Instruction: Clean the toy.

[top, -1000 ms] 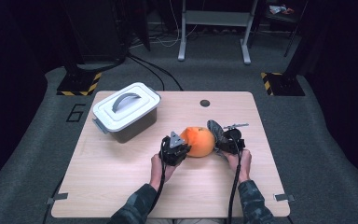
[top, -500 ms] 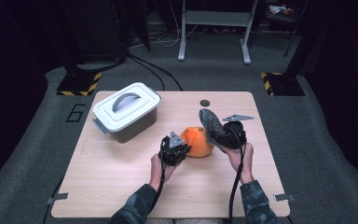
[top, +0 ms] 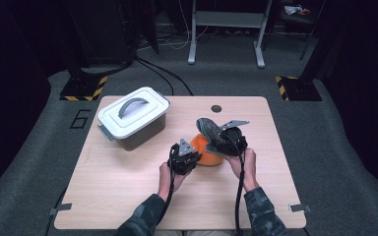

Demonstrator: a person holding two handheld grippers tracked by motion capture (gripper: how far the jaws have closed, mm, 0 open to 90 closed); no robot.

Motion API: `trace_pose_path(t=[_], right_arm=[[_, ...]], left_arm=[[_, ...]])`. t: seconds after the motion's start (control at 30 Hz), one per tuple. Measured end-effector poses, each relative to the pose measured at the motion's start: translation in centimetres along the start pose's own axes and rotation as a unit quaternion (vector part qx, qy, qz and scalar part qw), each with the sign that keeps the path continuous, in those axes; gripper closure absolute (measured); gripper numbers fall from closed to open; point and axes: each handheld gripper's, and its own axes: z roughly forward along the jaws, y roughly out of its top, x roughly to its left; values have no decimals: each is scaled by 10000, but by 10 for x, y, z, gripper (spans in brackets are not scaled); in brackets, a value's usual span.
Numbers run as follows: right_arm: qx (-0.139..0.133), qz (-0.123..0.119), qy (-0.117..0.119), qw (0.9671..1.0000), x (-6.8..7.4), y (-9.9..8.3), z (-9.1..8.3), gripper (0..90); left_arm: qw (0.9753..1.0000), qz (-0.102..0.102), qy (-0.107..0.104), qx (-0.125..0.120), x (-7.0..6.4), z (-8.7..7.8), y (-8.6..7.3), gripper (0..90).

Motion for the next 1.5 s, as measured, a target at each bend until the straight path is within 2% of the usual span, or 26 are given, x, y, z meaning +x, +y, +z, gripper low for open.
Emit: trace_pose_path(t=[0.23, 0.37, 0.43, 0.6, 0.87, 0.97, 1.1, 1.27, 1.33, 1.5], right_arm=[[97, 253, -128, 9996, -21, -13, 5, 718], [257, 401, -270, 9985, -34, -23, 9, 719], [312, 477, -266, 9980, -39, -28, 13, 719], [520, 675, -365, 9957, -51, -39, 25, 719], [992, 872, -334, 9907, -60, -60, 47, 718], [921, 872, -374, 9912, -61, -60, 46, 717], [800, 883, -429, 9920, -59, -55, 34, 717], [491, 606, -532, 9955, -52, -43, 13, 717], [329, 469, -513, 9970, -47, -37, 4, 717], [37, 335, -329, 9989, -32, -23, -13, 717]], left_arm=[[10000, 6, 23, -32, -1, 1, -1, 831], [10000, 9, 6, -4, -1, 1, -1, 831], [10000, 8, 9, -8, -1, 1, -1, 831], [10000, 25, 5, 9, -1, 1, 0, 831], [10000, 9, 17, 13, 0, 1, -1, 829], [10000, 26, 45, 31, 0, 0, -1, 829], [10000, -24, 37, 54, 1, -1, -1, 829], [10000, -11, 66, 36, 2, -1, -1, 827], [10000, -6, 65, 39, 2, -1, -1, 827], [10000, -6, 81, 32, 1, 0, -1, 825]])
